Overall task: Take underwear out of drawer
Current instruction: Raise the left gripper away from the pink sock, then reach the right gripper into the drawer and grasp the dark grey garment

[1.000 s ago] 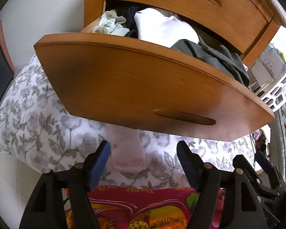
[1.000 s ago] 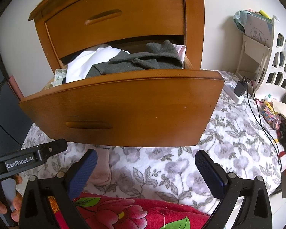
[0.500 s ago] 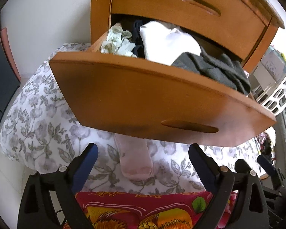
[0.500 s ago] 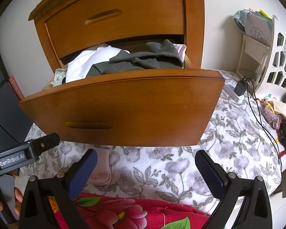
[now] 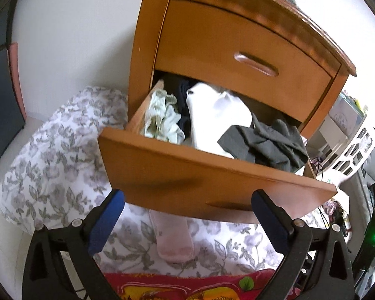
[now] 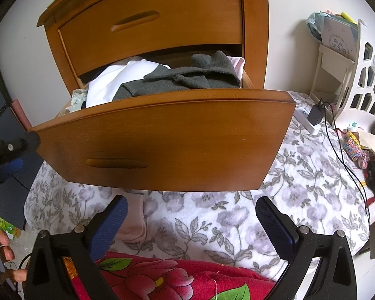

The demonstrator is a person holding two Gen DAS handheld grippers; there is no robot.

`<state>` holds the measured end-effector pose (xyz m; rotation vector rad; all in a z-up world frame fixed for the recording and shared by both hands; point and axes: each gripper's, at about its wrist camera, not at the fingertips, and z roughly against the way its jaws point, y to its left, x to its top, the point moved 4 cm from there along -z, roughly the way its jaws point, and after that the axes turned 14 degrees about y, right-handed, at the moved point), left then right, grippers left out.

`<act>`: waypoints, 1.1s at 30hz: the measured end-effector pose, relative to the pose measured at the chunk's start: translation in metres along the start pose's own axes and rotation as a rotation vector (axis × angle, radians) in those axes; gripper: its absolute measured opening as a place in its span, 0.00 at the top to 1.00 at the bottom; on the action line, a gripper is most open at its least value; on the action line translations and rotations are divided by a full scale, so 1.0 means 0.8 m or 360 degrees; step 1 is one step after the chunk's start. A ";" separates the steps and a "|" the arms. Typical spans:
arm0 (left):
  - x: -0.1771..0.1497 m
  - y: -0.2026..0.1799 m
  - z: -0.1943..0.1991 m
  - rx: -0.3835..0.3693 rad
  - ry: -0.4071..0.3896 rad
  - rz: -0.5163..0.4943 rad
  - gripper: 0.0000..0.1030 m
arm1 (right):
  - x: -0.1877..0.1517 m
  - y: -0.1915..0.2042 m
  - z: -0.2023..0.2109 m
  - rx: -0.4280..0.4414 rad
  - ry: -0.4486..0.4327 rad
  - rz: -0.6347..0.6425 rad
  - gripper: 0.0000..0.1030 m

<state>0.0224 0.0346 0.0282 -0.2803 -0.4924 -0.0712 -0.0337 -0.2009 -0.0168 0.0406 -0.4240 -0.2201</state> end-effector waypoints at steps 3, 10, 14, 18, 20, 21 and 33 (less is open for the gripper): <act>0.003 -0.001 0.006 -0.0021 -0.0018 -0.0012 0.02 | -0.001 0.001 0.000 0.0000 -0.0002 -0.0003 0.00; 0.004 -0.001 0.010 0.0037 -0.0041 -0.0046 0.02 | 0.005 0.003 0.023 0.0077 -0.0065 0.0057 0.00; 0.002 0.003 0.015 0.0123 -0.0072 -0.0077 0.02 | 0.028 0.002 0.065 0.0091 -0.0198 0.0147 0.00; 0.000 0.004 0.017 0.0222 -0.0127 -0.0134 0.02 | 0.073 -0.004 0.101 0.0117 -0.0280 0.0189 0.00; -0.002 0.004 0.013 0.0248 -0.0125 -0.0150 0.02 | 0.097 -0.005 0.111 0.0109 -0.0285 0.0202 0.00; -0.004 0.004 0.010 0.0256 -0.0120 -0.0151 0.02 | 0.106 -0.005 0.112 0.0109 -0.0280 0.0212 0.00; -0.024 -0.003 -0.033 0.0324 0.0023 -0.0221 0.02 | 0.203 -0.001 0.125 0.0044 -0.0210 0.0258 0.00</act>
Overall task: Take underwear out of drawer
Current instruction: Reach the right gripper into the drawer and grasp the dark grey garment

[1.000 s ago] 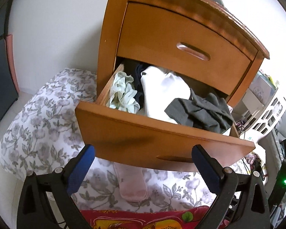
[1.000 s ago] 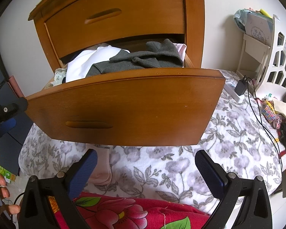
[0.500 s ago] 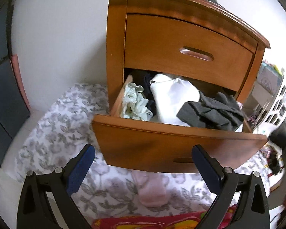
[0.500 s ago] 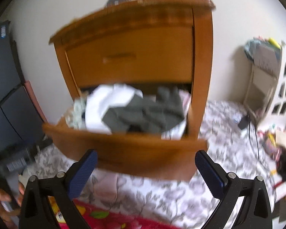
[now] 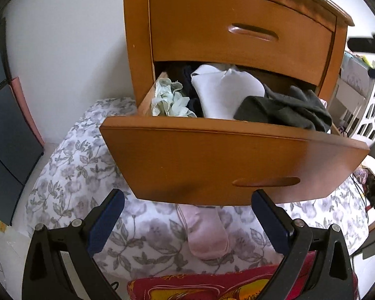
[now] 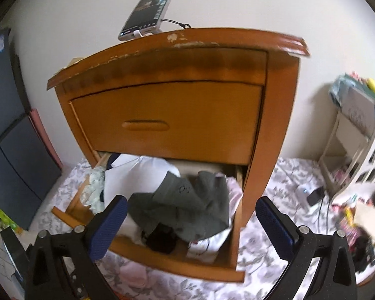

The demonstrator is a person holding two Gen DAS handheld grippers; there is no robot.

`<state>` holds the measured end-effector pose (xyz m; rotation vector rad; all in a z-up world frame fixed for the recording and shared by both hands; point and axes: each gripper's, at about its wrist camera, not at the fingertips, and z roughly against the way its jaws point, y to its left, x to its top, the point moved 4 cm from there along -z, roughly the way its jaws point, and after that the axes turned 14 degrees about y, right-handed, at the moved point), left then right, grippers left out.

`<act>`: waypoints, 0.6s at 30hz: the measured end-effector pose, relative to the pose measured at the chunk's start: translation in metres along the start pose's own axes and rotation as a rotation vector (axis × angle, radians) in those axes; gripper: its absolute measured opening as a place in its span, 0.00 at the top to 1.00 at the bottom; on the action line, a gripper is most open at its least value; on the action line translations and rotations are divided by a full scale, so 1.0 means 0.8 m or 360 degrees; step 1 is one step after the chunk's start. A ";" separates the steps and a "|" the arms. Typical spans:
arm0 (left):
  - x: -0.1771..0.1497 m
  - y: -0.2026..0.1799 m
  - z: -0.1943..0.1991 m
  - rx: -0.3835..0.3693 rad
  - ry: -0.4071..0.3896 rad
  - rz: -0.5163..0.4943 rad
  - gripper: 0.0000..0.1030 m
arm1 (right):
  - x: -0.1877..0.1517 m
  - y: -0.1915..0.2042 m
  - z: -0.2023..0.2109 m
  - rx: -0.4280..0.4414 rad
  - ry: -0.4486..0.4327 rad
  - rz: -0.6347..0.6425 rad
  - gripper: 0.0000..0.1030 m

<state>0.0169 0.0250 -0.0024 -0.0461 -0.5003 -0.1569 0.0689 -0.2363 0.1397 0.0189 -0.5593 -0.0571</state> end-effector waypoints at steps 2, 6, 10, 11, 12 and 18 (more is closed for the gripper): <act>0.000 0.001 -0.006 0.0004 0.0033 0.0008 0.02 | 0.013 0.004 -0.010 -0.0044 0.0047 0.0035 0.00; 0.000 0.011 -0.017 0.0004 0.0097 0.0076 0.02 | 0.025 0.005 -0.052 -0.0090 0.0232 0.0071 0.00; -0.001 0.015 -0.021 0.0000 0.0115 0.0095 0.02 | 0.022 0.005 -0.107 -0.0076 0.0514 0.0022 0.08; -0.001 0.015 -0.022 -0.0003 0.0115 0.0093 0.02 | 0.019 0.004 -0.115 -0.0062 0.0552 0.0006 0.10; -0.001 0.015 -0.021 -0.0006 0.0114 0.0094 0.02 | 0.017 0.003 -0.125 -0.0053 0.0592 -0.0019 0.12; 0.000 0.013 -0.021 -0.0015 0.0113 0.0084 0.02 | 0.006 0.014 -0.167 -0.0104 0.0741 -0.0012 0.15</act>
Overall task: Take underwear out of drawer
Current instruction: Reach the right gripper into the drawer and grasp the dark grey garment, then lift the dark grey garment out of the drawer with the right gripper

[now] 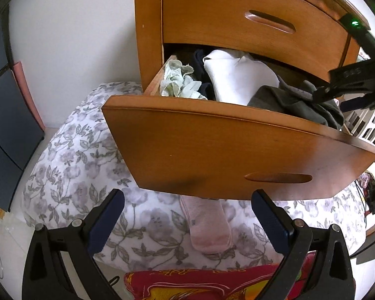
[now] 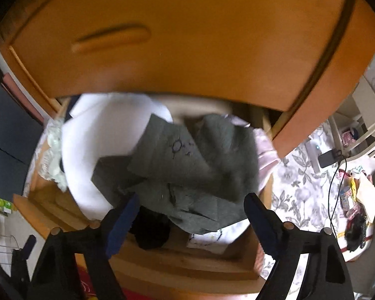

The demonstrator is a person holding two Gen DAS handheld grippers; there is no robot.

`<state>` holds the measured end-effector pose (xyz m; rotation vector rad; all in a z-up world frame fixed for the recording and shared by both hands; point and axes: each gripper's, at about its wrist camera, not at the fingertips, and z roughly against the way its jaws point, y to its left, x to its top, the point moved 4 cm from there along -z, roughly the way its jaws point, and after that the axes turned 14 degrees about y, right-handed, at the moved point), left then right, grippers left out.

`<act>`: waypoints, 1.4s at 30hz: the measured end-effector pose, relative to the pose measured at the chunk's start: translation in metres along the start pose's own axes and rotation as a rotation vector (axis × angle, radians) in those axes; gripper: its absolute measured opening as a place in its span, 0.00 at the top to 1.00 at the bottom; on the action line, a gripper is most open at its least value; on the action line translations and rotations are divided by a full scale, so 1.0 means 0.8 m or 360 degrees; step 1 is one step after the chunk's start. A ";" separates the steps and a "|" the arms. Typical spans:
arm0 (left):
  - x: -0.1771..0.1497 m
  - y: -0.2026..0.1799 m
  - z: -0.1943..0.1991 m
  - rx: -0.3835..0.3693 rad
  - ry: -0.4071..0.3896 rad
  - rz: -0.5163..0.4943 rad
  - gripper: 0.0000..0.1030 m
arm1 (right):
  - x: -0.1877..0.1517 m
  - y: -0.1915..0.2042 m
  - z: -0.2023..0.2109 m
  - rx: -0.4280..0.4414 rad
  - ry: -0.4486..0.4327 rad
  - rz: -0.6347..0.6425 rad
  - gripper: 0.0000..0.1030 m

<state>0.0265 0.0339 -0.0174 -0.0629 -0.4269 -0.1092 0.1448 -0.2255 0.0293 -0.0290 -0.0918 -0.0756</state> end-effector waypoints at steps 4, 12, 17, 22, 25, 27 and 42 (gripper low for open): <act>0.000 0.000 -0.001 -0.0014 0.0004 0.0001 0.02 | 0.007 0.014 -0.015 -0.0148 0.0044 0.0093 0.19; 0.000 0.002 -0.002 -0.0047 0.0010 0.0010 0.02 | 0.020 0.014 -0.025 -0.0405 0.0073 0.0143 0.38; 0.000 0.002 -0.003 -0.0065 0.0018 0.0013 0.02 | 0.028 -0.003 -0.016 -0.0452 0.0040 0.0105 0.51; 0.001 0.002 -0.003 -0.0066 0.0021 0.0007 0.02 | 0.031 -0.010 -0.022 -0.0460 0.0062 0.0067 0.55; 0.001 0.002 -0.004 -0.0070 0.0022 0.0010 0.02 | 0.030 0.000 -0.035 -0.0467 0.0086 0.0108 0.57; 0.001 0.003 -0.004 -0.0071 0.0022 0.0009 0.02 | 0.030 0.003 -0.039 -0.0499 0.0082 0.0126 0.61; 0.000 0.002 -0.003 -0.0070 0.0021 0.0009 0.02 | 0.008 0.005 0.029 -0.0484 -0.0222 0.0140 0.92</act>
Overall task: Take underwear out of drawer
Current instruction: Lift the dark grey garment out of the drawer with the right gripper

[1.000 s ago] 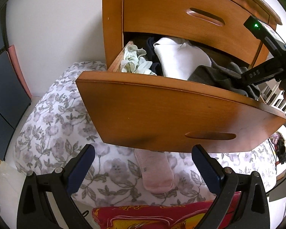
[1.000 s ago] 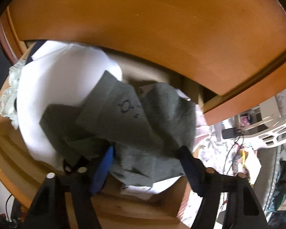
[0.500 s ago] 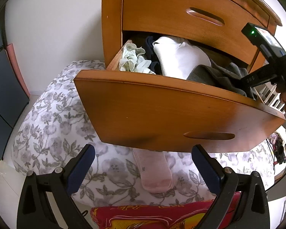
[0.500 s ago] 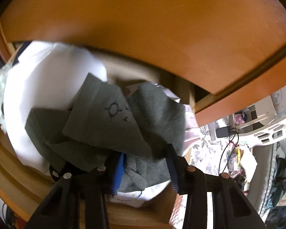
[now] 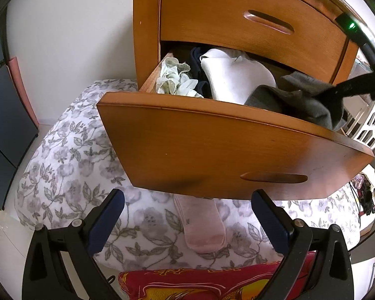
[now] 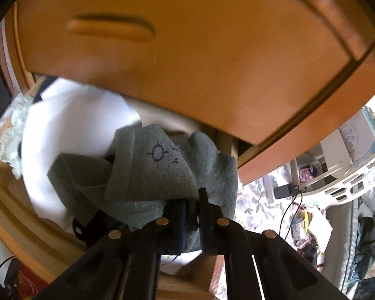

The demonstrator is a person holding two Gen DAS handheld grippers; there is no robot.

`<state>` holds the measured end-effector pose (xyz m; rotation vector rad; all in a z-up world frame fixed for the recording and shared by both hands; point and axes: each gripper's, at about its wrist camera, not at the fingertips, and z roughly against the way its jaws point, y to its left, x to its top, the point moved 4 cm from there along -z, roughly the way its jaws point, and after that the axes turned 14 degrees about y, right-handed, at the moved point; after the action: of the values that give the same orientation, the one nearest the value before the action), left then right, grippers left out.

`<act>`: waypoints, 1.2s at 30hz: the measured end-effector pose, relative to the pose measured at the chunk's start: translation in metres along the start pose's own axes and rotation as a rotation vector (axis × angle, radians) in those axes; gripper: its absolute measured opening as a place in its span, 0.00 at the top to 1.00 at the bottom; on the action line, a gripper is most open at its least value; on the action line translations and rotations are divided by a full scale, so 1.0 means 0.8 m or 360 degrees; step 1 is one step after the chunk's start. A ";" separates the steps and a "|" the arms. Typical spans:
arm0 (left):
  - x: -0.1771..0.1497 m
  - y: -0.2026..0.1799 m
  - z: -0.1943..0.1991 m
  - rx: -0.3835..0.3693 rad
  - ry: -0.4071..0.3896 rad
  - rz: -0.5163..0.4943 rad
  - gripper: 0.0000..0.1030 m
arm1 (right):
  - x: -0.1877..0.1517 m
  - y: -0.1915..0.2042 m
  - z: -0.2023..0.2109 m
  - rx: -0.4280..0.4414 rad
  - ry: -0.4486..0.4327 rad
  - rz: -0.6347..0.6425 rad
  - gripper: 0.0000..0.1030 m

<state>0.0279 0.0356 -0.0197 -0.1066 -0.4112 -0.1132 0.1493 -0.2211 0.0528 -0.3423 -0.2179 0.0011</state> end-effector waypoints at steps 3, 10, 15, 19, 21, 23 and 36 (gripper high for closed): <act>0.000 0.000 0.000 0.0002 -0.0001 -0.0002 0.02 | -0.002 0.000 0.027 -0.0016 -0.0079 0.0002 0.93; 0.002 0.000 0.001 0.0002 -0.0004 0.0003 0.02 | -0.004 0.002 0.101 -0.0004 -0.0279 0.0020 0.94; 0.002 0.000 0.002 0.0005 -0.0008 0.0009 0.02 | -0.007 -0.004 0.150 0.0008 -0.0416 0.0022 0.94; 0.001 0.000 0.002 0.0008 -0.0013 0.0009 0.02 | -0.018 0.000 0.196 -0.0009 -0.0534 0.0045 0.94; 0.001 0.000 0.003 0.0008 -0.0016 0.0011 0.02 | -0.018 -0.009 0.213 -0.0010 -0.0597 0.0052 0.94; 0.000 0.001 0.004 0.0007 -0.0020 0.0014 0.02 | -0.024 -0.013 0.237 -0.0006 -0.0656 0.0050 0.94; 0.000 0.000 0.015 0.0002 -0.0067 0.0022 0.02 | -0.082 -0.034 0.380 0.0006 -0.0991 0.0051 0.94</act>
<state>0.0229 0.0371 -0.0089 -0.1107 -0.4527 -0.0971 0.0197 -0.1483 0.3277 -0.3345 -0.8287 0.1414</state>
